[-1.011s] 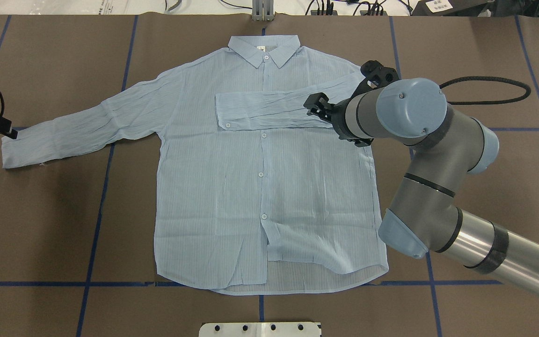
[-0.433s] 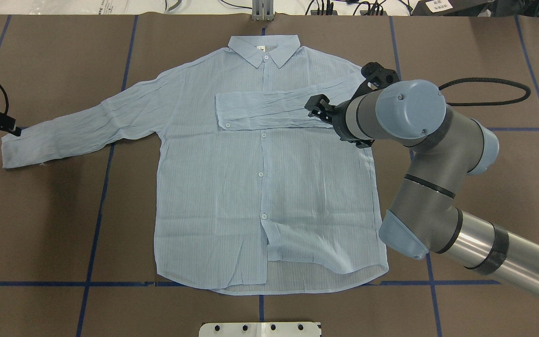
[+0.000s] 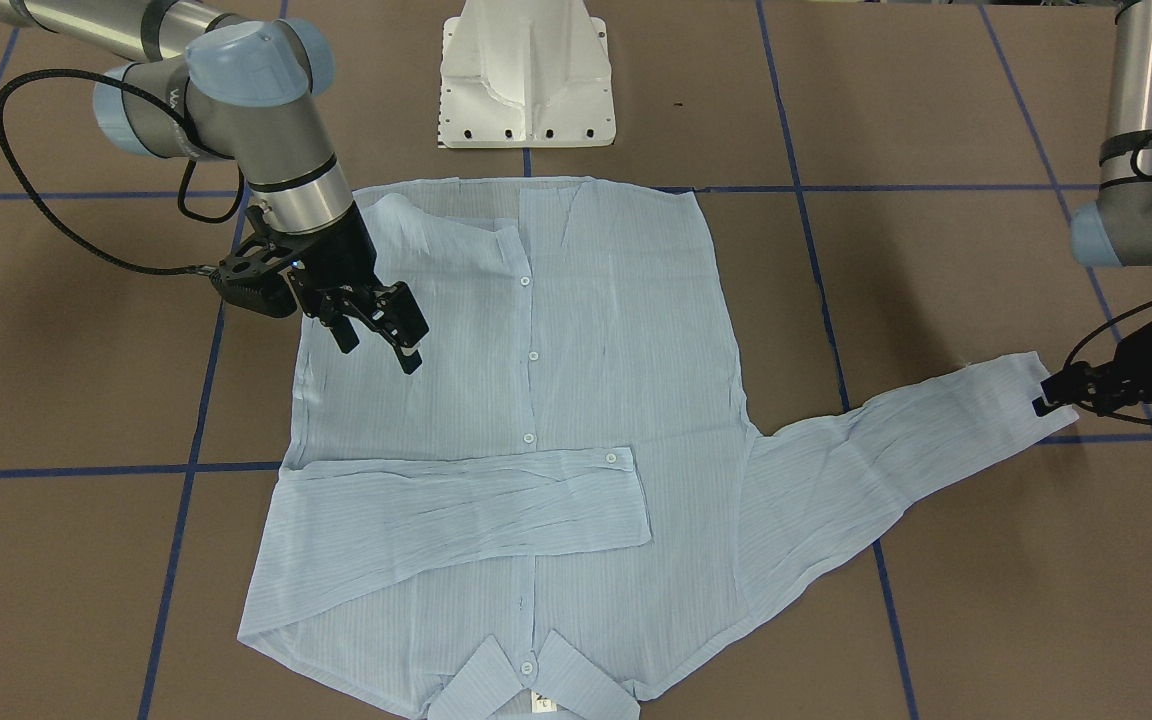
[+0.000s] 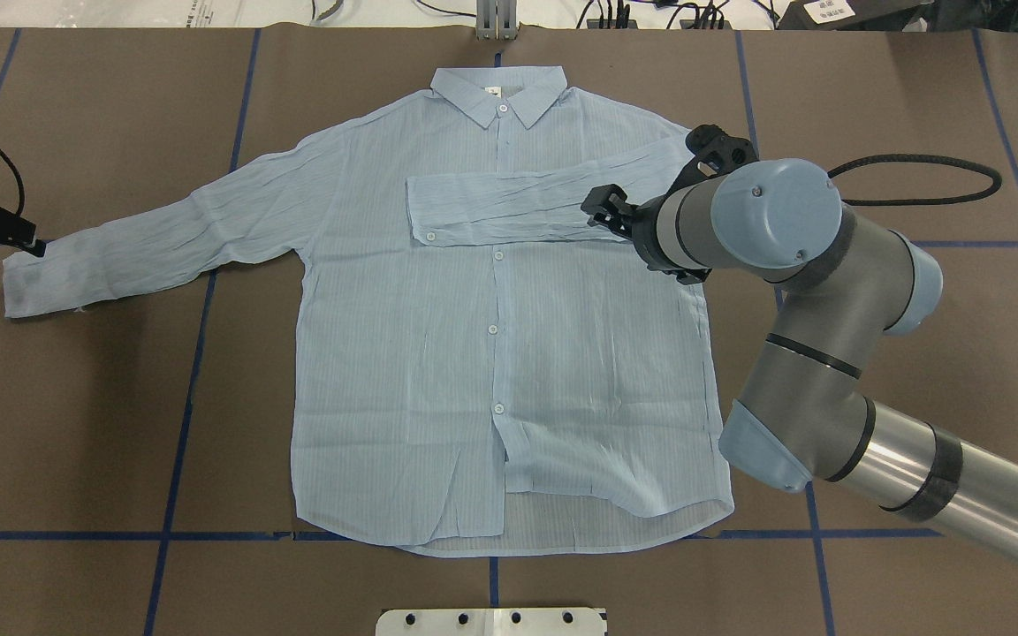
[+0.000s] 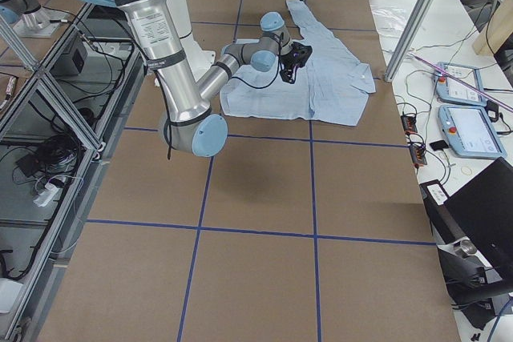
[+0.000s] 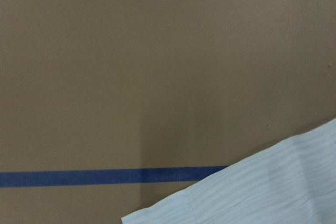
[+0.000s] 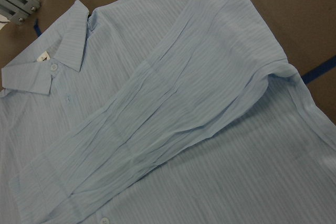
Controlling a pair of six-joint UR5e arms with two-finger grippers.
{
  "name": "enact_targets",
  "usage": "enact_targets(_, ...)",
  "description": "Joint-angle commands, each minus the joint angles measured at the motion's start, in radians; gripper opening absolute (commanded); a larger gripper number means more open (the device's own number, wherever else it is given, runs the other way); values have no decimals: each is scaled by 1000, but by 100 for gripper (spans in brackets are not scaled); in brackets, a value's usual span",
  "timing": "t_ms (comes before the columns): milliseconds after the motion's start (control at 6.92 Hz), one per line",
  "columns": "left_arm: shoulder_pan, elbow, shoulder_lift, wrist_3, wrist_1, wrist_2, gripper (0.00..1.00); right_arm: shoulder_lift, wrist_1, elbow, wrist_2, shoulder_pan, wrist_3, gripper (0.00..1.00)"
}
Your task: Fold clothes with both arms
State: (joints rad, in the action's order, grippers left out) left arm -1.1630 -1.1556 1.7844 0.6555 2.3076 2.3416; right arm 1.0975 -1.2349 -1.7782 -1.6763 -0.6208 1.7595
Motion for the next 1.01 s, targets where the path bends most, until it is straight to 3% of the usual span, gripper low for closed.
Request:
enact_targets(0,8,13,1,-1,0,-14,89,4,2,8,3,9,2,99)
enact_targets(289,9,19,0,-1,0,-15,76,7,2,8,6,16,3,99)
enact_targets(578,9,25,0,-1,0,-15,74,15,2,8,6,20,3,99)
enact_targets(867,9,25,0,-1,0,-15,56,16,3,8,6,23,5,99)
